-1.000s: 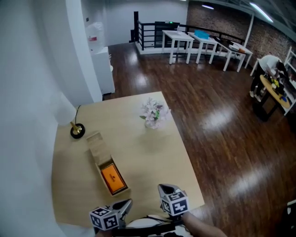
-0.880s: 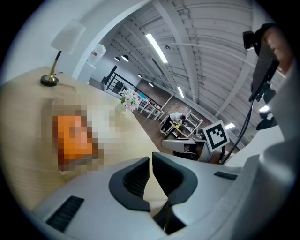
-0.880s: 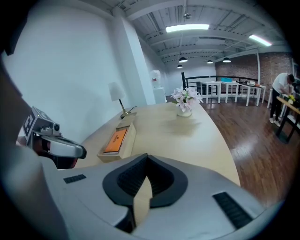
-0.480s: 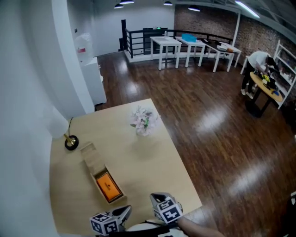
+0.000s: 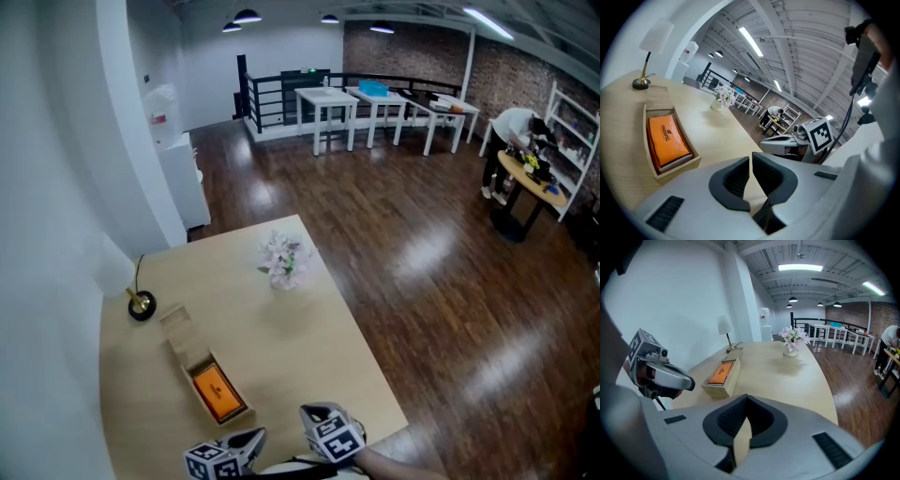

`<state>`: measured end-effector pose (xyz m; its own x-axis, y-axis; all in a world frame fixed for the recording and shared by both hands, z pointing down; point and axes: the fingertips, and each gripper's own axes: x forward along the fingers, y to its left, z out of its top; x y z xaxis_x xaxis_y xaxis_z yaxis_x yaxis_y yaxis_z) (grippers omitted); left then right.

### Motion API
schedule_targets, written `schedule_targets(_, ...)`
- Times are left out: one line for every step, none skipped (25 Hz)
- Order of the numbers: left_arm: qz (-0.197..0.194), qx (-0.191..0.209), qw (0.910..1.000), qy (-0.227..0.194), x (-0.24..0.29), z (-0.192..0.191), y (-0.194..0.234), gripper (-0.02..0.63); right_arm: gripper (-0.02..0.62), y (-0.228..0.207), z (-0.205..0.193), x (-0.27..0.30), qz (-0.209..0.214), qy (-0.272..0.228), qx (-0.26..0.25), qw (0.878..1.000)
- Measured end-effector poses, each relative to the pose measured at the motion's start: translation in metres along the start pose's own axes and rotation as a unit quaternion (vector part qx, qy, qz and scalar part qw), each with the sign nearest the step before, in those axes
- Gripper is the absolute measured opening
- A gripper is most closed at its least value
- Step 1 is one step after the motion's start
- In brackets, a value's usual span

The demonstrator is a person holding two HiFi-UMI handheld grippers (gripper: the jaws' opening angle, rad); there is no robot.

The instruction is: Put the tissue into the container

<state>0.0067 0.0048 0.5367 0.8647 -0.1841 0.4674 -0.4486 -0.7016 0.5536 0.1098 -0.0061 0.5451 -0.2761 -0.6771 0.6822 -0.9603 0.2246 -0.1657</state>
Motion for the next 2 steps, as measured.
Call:
schedule_targets(0.002, 0.003, 1.0, 0.002, 0.0003, -0.0007, -0.0001, 0.012, 0.0, 0.0003, -0.0004, 0.0002, 0.0, 0.001, -0.001, 1.0)
schedule_targets(0.003, 0.006, 1.0, 0.005, 0.0005, -0.0014, -0.0002, 0.012, 0.0, 0.0005, -0.0008, 0.0005, 0.001, 0.002, -0.001, 1.0)
